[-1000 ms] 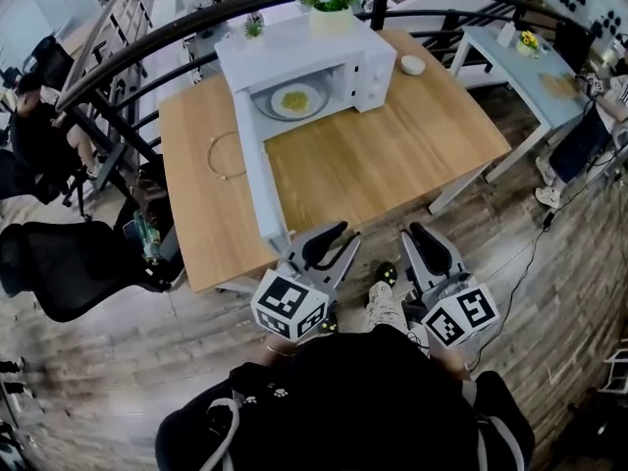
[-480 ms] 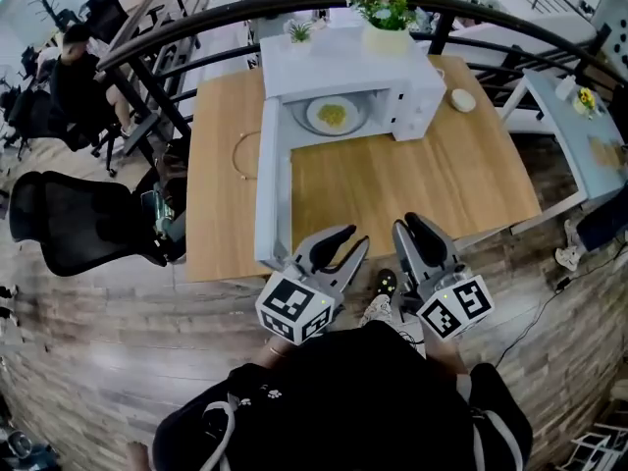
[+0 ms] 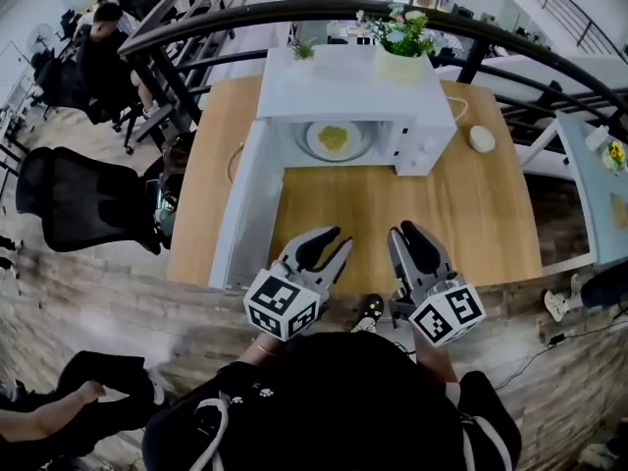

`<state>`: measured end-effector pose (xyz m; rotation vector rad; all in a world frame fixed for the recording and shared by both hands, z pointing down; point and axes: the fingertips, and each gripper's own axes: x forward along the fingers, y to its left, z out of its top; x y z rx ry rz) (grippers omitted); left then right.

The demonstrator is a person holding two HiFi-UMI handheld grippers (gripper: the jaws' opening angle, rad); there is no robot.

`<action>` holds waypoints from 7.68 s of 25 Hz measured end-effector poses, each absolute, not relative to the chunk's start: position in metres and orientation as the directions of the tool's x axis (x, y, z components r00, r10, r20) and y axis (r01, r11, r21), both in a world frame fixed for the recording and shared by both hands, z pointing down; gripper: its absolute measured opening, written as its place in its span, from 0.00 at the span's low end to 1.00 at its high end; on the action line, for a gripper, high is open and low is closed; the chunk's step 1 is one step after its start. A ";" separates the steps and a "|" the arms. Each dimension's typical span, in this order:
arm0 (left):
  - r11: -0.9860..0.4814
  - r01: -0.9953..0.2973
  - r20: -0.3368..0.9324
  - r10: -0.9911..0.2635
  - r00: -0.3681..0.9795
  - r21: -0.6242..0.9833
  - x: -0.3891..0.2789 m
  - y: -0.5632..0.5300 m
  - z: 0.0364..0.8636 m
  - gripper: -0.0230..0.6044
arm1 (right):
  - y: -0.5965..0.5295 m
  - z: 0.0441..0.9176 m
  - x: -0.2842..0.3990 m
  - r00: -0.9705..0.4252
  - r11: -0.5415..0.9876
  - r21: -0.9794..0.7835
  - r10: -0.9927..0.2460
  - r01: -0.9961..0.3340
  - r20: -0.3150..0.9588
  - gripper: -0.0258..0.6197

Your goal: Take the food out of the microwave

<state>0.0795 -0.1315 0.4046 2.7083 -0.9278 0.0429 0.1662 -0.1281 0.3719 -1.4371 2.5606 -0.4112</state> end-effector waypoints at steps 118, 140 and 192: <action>0.057 -0.511 0.371 -0.755 0.540 0.858 0.068 -0.384 0.588 0.14 | -0.365 0.589 0.159 -0.405 -0.307 -0.894 -0.809 -0.327 0.426 0.08; -0.054 -0.476 0.205 -0.855 0.475 0.878 0.081 -0.334 0.525 0.13 | -0.326 0.532 0.171 -0.512 -0.104 -0.947 -0.820 -0.304 0.254 0.09; -0.135 -0.509 0.089 -0.916 0.391 0.850 0.103 -0.268 0.466 0.13 | -0.279 0.475 0.191 -0.634 0.094 -0.964 -0.768 -0.250 0.089 0.08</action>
